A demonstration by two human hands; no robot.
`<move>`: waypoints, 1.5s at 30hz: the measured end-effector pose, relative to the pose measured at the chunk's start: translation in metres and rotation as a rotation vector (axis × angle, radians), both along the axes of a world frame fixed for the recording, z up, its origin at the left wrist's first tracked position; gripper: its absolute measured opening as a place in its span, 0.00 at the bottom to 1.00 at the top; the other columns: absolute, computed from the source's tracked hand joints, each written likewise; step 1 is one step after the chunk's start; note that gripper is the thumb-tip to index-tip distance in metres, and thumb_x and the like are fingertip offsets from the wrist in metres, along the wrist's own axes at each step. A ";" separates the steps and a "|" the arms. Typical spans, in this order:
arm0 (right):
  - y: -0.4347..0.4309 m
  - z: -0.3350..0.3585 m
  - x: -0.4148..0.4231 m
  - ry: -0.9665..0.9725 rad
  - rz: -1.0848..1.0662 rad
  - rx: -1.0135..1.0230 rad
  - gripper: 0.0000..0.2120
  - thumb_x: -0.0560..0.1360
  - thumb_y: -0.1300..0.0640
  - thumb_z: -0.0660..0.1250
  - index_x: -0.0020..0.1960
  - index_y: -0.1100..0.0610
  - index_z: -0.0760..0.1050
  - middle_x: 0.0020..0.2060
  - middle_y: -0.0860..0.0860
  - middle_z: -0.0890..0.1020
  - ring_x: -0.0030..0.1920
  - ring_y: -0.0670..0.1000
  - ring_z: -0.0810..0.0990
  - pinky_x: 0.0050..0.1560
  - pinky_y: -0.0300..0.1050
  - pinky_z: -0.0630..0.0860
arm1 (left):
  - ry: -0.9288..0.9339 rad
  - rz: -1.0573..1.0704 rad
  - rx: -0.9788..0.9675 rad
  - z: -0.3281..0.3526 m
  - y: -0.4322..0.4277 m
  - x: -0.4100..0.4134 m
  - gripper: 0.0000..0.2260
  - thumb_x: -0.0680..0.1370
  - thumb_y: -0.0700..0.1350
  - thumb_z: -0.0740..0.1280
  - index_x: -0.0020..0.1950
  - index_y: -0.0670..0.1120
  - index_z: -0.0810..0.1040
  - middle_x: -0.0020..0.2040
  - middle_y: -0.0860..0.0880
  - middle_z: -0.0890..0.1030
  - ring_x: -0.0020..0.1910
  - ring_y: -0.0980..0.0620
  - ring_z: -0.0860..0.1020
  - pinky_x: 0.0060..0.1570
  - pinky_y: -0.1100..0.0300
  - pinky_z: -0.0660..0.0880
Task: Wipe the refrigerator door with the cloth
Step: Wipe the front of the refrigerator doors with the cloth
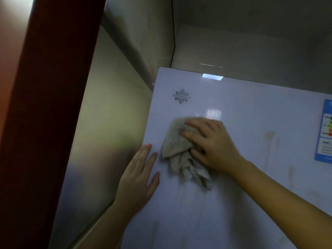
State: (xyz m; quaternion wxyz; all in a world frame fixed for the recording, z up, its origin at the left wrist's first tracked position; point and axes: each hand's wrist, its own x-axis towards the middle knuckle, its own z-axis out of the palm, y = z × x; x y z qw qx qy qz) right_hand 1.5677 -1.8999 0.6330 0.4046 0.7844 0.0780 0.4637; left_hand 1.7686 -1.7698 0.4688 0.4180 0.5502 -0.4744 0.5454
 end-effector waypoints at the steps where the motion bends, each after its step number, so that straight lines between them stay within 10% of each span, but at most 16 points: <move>1: 0.001 0.006 0.001 -0.076 0.010 0.068 0.23 0.74 0.51 0.69 0.68 0.53 0.79 0.68 0.57 0.77 0.67 0.62 0.75 0.64 0.56 0.69 | 0.003 0.004 0.002 -0.001 0.000 0.000 0.23 0.82 0.50 0.63 0.73 0.40 0.73 0.78 0.41 0.69 0.78 0.43 0.67 0.76 0.53 0.66; 10: 0.001 -0.034 0.001 0.206 0.007 -0.119 0.20 0.73 0.53 0.71 0.65 0.53 0.81 0.67 0.57 0.79 0.66 0.60 0.77 0.60 0.55 0.73 | -0.047 0.035 0.035 -0.006 0.002 0.007 0.25 0.81 0.47 0.66 0.76 0.39 0.70 0.79 0.39 0.66 0.79 0.42 0.64 0.76 0.49 0.66; 17: -0.002 -0.047 -0.010 -0.163 0.046 0.186 0.22 0.73 0.53 0.70 0.67 0.53 0.80 0.68 0.58 0.78 0.66 0.62 0.75 0.64 0.56 0.68 | -0.039 0.042 0.026 -0.008 0.001 0.007 0.25 0.82 0.47 0.65 0.77 0.39 0.69 0.79 0.39 0.66 0.80 0.42 0.64 0.77 0.50 0.66; 26: -0.016 -0.104 -0.026 0.122 0.012 -0.002 0.21 0.74 0.53 0.71 0.66 0.52 0.80 0.67 0.55 0.80 0.66 0.59 0.77 0.63 0.54 0.71 | -0.020 0.032 0.006 -0.005 0.002 0.001 0.24 0.81 0.47 0.66 0.74 0.38 0.72 0.77 0.38 0.69 0.77 0.40 0.68 0.74 0.49 0.69; 34: 0.003 -0.057 -0.009 -0.061 0.055 0.172 0.22 0.71 0.53 0.72 0.65 0.54 0.81 0.67 0.57 0.79 0.66 0.61 0.76 0.63 0.55 0.69 | 0.263 -0.052 -0.083 -0.046 0.009 -0.015 0.22 0.80 0.47 0.66 0.72 0.39 0.75 0.74 0.40 0.72 0.72 0.42 0.71 0.73 0.56 0.67; 45: 0.003 -0.100 0.006 0.215 0.049 -0.043 0.21 0.73 0.54 0.71 0.66 0.53 0.81 0.67 0.57 0.79 0.66 0.60 0.77 0.60 0.55 0.71 | 0.381 -0.173 -0.047 -0.064 0.008 -0.007 0.22 0.81 0.47 0.68 0.73 0.41 0.73 0.70 0.42 0.76 0.69 0.47 0.75 0.70 0.61 0.69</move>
